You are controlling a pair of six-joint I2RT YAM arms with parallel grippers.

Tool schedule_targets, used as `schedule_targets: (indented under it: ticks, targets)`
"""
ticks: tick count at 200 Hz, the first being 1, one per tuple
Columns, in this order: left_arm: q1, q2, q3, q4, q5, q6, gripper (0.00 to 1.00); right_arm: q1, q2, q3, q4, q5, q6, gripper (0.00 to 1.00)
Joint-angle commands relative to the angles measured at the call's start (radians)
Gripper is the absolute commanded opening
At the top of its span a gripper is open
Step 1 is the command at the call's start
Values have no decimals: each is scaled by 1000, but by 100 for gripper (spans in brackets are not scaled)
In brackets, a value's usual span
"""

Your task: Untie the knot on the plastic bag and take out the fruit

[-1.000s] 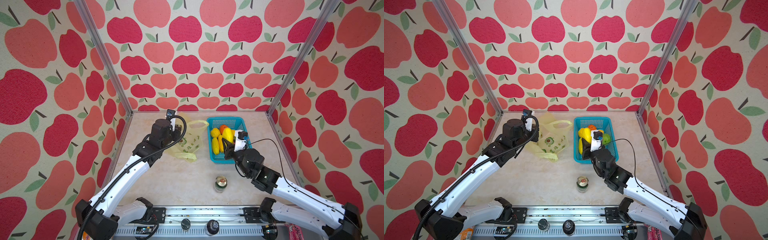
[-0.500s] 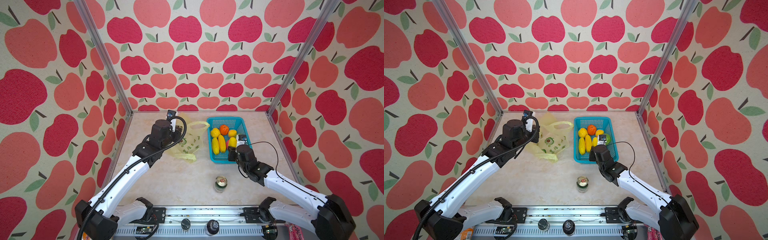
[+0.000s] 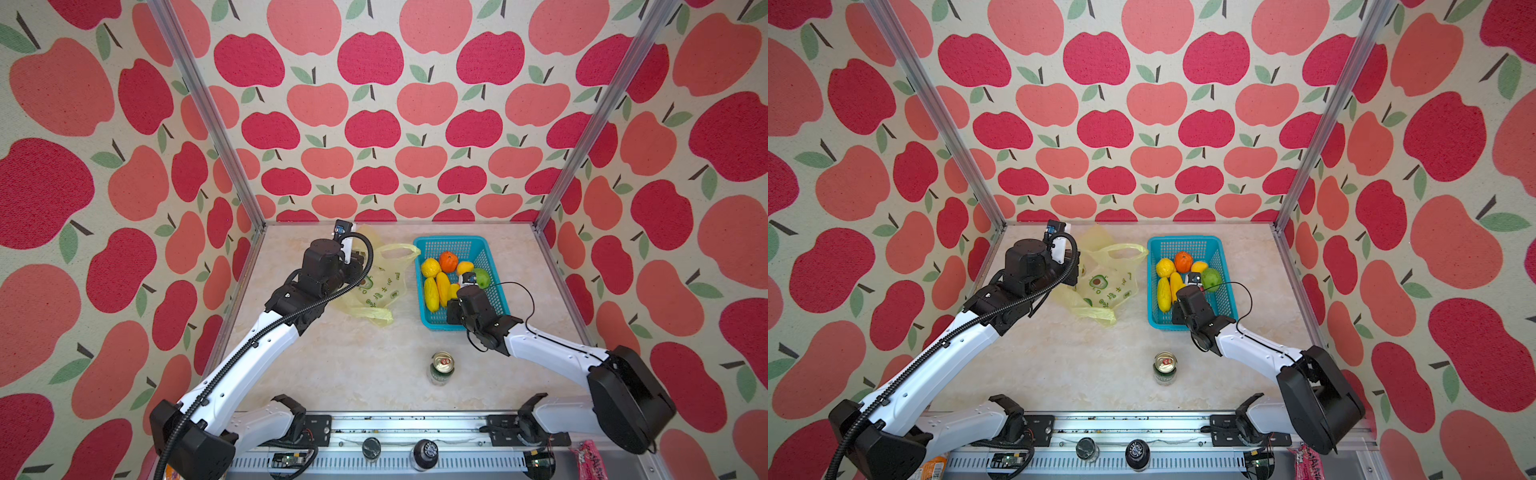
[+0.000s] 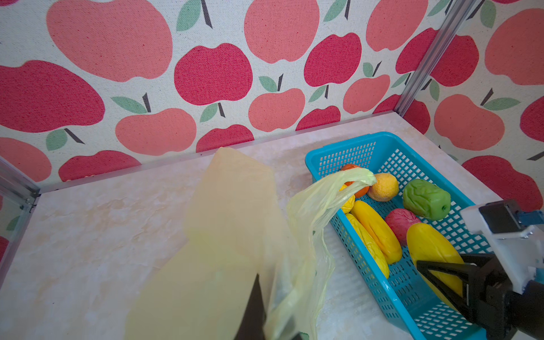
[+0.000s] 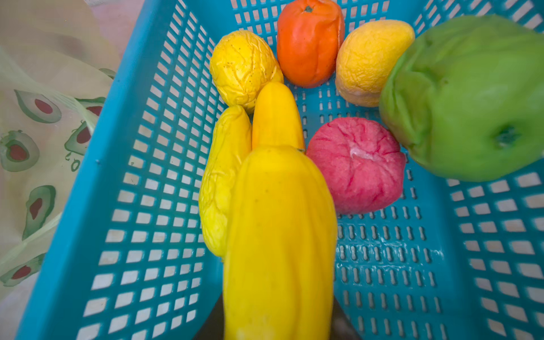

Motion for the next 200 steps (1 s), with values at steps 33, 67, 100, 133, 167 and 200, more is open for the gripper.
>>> schedule_targets:
  ticks: [33,67,100,133,167,200]
  targets:
    - [5,-8,-8,30,9,4,0,-13,77,46,-10,-59,26,40]
    - [5,-7,-8,38,1,9,0,-12,45,59,-35,-66,21,71]
    - [7,-11,-8,43,1,12,0,-11,-28,35,-22,-56,16,80]
    - [8,-23,-20,53,-1,12,0,-10,-100,38,-56,-49,18,82]
    - [14,-28,-32,55,-6,5,0,-8,-243,52,-127,-25,2,83]
    - [45,-14,-19,49,-34,9,0,-10,-422,64,-174,66,-39,88]
